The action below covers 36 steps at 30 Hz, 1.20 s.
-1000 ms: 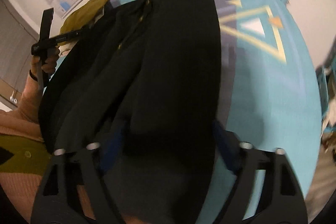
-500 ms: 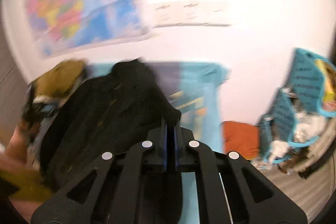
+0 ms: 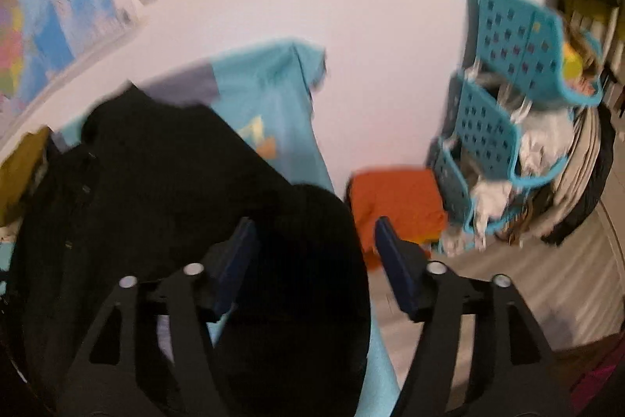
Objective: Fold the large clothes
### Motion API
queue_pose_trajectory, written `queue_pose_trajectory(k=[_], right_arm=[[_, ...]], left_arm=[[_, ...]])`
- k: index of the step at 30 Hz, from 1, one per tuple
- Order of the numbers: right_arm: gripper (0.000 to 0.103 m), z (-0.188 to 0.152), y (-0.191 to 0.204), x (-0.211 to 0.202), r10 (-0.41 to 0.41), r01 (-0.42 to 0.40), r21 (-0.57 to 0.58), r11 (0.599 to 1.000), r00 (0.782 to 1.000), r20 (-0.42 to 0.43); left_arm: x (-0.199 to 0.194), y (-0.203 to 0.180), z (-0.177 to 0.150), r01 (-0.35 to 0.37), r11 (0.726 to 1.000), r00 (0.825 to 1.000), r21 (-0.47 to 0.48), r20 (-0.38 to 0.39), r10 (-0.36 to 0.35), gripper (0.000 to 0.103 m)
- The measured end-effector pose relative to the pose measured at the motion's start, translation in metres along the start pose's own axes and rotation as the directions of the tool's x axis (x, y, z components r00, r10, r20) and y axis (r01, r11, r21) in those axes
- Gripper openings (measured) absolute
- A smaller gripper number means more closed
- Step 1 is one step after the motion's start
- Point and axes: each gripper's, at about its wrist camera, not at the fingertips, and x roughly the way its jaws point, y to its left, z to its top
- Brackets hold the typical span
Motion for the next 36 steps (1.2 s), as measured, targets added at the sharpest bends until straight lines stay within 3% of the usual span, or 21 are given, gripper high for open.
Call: queue_pose_trajectory(k=[3, 6, 7, 10, 14, 16, 18, 19, 20, 21, 22, 24, 25, 26, 29, 30, 31, 33, 35, 36], right_arm=[[0.071, -0.006, 0.015, -0.035, 0.077, -0.073, -0.043, 0.996, 0.993, 0.095], [0.072, -0.018, 0.040, -0.051, 0.178, -0.167, -0.111, 0.980, 0.979, 0.097], [0.072, -0.022, 0.051, -0.054, 0.216, -0.203, -0.141, 0.969, 0.973, 0.083], [0.072, -0.033, 0.071, -0.050, 0.306, -0.294, -0.198, 0.935, 0.951, 0.034], [0.072, -0.044, 0.083, -0.037, 0.373, -0.374, -0.193, 0.907, 0.927, -0.040], [0.072, -0.049, 0.081, -0.025, 0.408, -0.416, -0.162, 0.895, 0.910, -0.080], [0.072, -0.055, 0.078, -0.017, 0.415, -0.425, -0.130, 0.896, 0.905, -0.097], [0.072, -0.059, 0.076, -0.012, 0.427, -0.440, -0.117, 0.891, 0.897, -0.116], [0.072, -0.062, 0.074, -0.008, 0.435, -0.448, -0.104, 0.888, 0.892, -0.125], [0.073, -0.065, 0.072, -0.005, 0.438, -0.450, -0.090, 0.888, 0.889, -0.132], [0.075, -0.068, 0.070, -0.002, 0.443, -0.456, -0.079, 0.886, 0.885, -0.144], [0.078, -0.072, 0.067, -0.001, 0.463, -0.477, -0.065, 0.877, 0.873, -0.155], [0.083, -0.073, 0.065, -0.001, 0.474, -0.487, -0.059, 0.871, 0.866, -0.158], [0.084, -0.076, 0.064, -0.002, 0.487, -0.501, -0.056, 0.864, 0.858, -0.165], [0.087, -0.083, 0.066, -0.008, 0.528, -0.548, -0.075, 0.833, 0.828, -0.189], [0.087, -0.088, 0.071, -0.010, 0.538, -0.564, -0.097, 0.820, 0.817, -0.207], [0.089, -0.091, 0.074, -0.010, 0.540, -0.572, -0.116, 0.812, 0.812, -0.222], [0.091, -0.100, 0.087, -0.008, 0.509, -0.556, -0.179, 0.811, 0.823, -0.251], [0.088, -0.108, 0.097, -0.005, 0.493, -0.541, -0.223, 0.811, 0.837, -0.235], [0.065, -0.109, 0.100, -0.006, 0.510, -0.559, -0.229, 0.797, 0.826, -0.239]], left_arm=[[0.008, -0.010, -0.011, 0.002, 1.000, 0.999, 0.008, -0.053, -0.001, 0.078], [0.015, -0.017, -0.018, -0.034, 0.999, 0.996, 0.025, -0.079, 0.036, 0.019], [0.011, -0.016, -0.017, -0.063, 0.998, 0.995, 0.021, -0.074, 0.065, 0.009], [-0.023, -0.006, -0.004, -0.090, 0.996, 0.996, -0.018, 0.013, 0.090, 0.007], [-0.089, 0.028, 0.026, -0.125, 0.987, 0.977, -0.096, 0.160, 0.140, 0.007], [-0.106, 0.052, 0.035, -0.153, 0.978, 0.967, -0.141, 0.181, 0.178, 0.008], [-0.110, 0.082, 0.038, -0.239, 0.949, 0.951, -0.207, 0.150, 0.272, 0.012], [-0.105, 0.089, 0.038, -0.303, 0.930, 0.934, -0.208, 0.128, 0.333, 0.024], [-0.096, 0.099, 0.035, -0.390, 0.898, 0.907, -0.203, 0.085, 0.412, 0.033], [-0.087, 0.106, 0.033, -0.480, 0.854, 0.866, -0.201, 0.043, 0.497, 0.048], [-0.069, 0.117, 0.026, -0.605, 0.775, 0.792, -0.184, -0.035, 0.610, 0.047], [-0.042, 0.123, 0.010, -0.685, 0.717, 0.728, -0.131, -0.116, 0.675, 0.047], [-0.038, 0.122, 0.005, -0.684, 0.716, 0.729, -0.140, -0.117, 0.674, 0.047], [-0.039, 0.118, -0.002, -0.654, 0.738, 0.756, -0.165, -0.098, 0.647, 0.047], [-0.062, 0.097, -0.015, -0.483, 0.848, 0.862, -0.217, 0.052, 0.504, 0.056], [-0.075, 0.085, -0.021, -0.362, 0.910, 0.909, -0.203, 0.140, 0.393, 0.065], [-0.081, 0.076, -0.025, -0.287, 0.941, 0.931, -0.177, 0.182, 0.318, 0.073], [-0.086, 0.053, -0.034, -0.156, 0.983, 0.958, -0.099, 0.226, 0.175, 0.075], [-0.077, 0.032, -0.044, -0.089, 0.996, 0.973, -0.025, 0.213, 0.093, 0.077], [-0.070, 0.026, -0.049, -0.075, 0.997, 0.978, 0.001, 0.193, 0.074, 0.077]])
